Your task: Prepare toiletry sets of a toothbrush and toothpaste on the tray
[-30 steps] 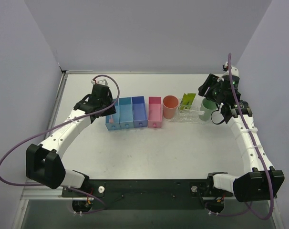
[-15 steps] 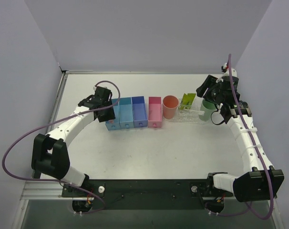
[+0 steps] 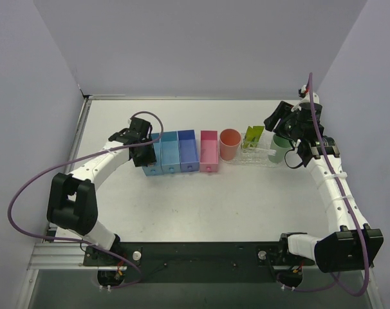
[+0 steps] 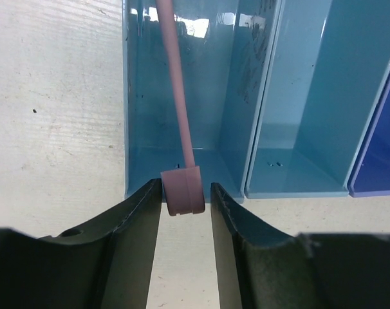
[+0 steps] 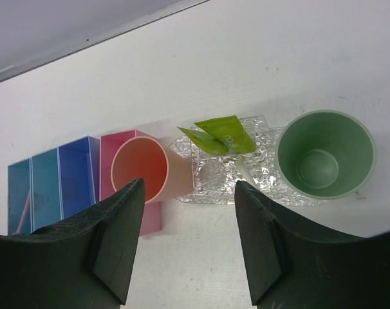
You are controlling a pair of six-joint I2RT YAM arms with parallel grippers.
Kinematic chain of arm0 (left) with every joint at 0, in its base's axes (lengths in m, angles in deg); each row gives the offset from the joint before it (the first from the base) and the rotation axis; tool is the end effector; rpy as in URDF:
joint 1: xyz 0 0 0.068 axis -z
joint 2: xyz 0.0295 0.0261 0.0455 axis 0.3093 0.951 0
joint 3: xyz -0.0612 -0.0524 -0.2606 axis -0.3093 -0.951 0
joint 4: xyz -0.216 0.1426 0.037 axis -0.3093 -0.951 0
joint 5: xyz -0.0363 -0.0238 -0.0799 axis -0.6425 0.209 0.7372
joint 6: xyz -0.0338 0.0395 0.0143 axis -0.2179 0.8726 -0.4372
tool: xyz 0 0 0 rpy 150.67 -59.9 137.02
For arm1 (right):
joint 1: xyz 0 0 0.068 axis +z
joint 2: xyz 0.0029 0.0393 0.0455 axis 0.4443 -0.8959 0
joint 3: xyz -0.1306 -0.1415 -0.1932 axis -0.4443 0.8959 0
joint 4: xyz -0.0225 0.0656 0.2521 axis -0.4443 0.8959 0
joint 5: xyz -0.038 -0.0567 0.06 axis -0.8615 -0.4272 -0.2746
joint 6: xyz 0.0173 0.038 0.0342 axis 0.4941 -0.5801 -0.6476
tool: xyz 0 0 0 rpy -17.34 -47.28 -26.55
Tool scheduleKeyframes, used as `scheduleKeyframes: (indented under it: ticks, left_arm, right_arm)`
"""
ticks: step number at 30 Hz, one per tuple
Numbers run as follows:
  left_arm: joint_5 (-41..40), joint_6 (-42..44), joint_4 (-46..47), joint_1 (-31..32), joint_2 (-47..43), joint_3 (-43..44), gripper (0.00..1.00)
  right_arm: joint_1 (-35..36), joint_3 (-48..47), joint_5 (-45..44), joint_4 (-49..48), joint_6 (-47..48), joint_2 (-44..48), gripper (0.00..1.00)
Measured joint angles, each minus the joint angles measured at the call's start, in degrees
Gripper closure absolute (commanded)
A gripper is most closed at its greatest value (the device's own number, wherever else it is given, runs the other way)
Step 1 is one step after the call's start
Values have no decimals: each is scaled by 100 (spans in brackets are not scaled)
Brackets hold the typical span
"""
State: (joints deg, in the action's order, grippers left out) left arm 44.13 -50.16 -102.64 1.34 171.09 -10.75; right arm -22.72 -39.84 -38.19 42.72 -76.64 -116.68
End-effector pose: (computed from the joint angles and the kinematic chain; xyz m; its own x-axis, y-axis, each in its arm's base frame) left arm 0.3038 -0.1030 0.2359 -0.8615 -0.2418 -0.4465 -0.1839 0.9682 -0.1693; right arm 0.2808 0.0239 0.3839 -0.3036 0.3692 -0.8784 -0.1122 0.9016 0.4177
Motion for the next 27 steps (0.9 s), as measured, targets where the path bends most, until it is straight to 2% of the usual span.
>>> scheduleKeyframes:
  ticks: [7,14,19,27]
  left_arm:
    - [2,7,-4,-42,11,0,65]
    - [-4,17,-13,-46,11,0,82]
    - [-20,85,-13,-46,-44,-2,100]
    - [-17,310,92,-46,-564,-127,100]
  right_arm:
    - [2,0,0,-2,-39,0,47]
    - [0,0,-2,-2,-63,0,47]
    - [0,0,0,-4,-68,0,47]
    - [0,0,0,-2,-76,0,48]
